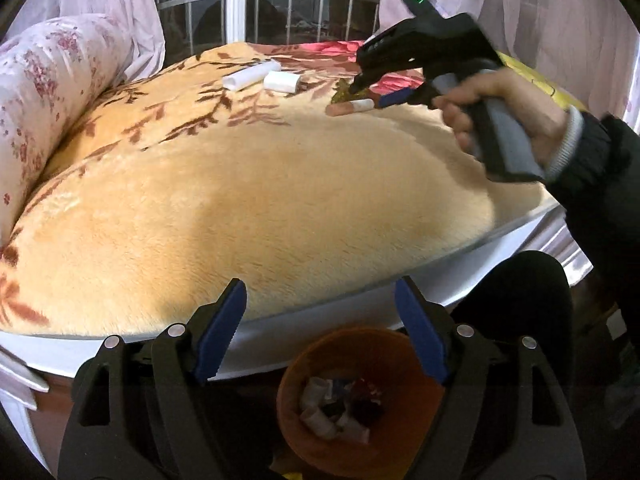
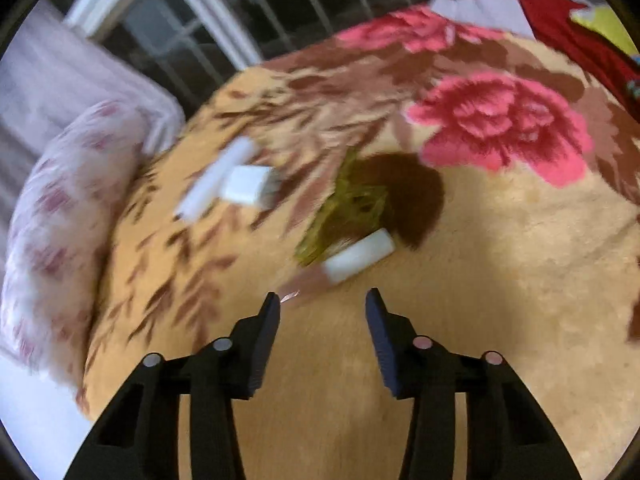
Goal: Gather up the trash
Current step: 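Grasp the lipstick tube with the right tool while the left grasps the yellow hair clip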
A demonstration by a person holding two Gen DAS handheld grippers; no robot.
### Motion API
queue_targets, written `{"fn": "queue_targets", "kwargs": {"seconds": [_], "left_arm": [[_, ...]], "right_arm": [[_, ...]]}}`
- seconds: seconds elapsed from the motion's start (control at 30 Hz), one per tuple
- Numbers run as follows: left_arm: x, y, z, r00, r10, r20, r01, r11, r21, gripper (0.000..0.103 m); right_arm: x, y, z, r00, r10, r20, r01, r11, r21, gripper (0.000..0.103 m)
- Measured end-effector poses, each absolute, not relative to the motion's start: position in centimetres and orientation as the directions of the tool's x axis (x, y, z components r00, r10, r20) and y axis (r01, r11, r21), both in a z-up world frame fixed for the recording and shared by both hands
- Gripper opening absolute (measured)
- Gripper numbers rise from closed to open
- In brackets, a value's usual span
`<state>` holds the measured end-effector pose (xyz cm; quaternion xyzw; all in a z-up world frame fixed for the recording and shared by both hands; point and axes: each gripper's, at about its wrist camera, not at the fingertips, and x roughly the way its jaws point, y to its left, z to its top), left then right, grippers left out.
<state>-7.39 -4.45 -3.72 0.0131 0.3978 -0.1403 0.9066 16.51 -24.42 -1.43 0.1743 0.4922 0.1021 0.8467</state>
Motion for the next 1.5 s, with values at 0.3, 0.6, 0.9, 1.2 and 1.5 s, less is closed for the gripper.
{"fn": "queue_targets", "kwargs": {"seconds": [0.3,0.6,0.9,1.2,1.5], "left_arm": [[-6.5,-2.8,-4.7,0.626,-0.294,-0.723,0.262,0.952,-0.16,0.075],[-6.6,-2.6,-4.6,0.623,-0.3,-0.722,0.265,0.95,-0.166,0.075],[-4.5,-2.7,-2.0,0.635,-0.289,-0.716,0.268,0.952,-0.147,0.075],[6.5,-7.3,1.1,0.624,-0.295,-0.723,0.229,0.954,-0.192,0.075],[19.1,-15.6,-0.7,0.56,-0.232,-0.795,0.137,0.973,-0.187,0.075]], "right_arm": [[20.0,-23.5,-3.3,0.449,0.293,-0.844,0.143,0.909,0.392,0.041],[22.0,-20.4,-3.8,0.437,0.138,-0.889,0.097,0.975,0.199,0.032],[17.2,-24.3,-2.2,0.497,0.316,-0.808,-0.048,0.94,0.338,0.018],[11.8,-30.4,-0.1,0.571,0.365,-0.735,-0.127,0.924,0.36,0.018],[8.1,-37.0,-0.2,0.638,0.364,-0.679,-0.071,0.905,0.419,0.018]]}}
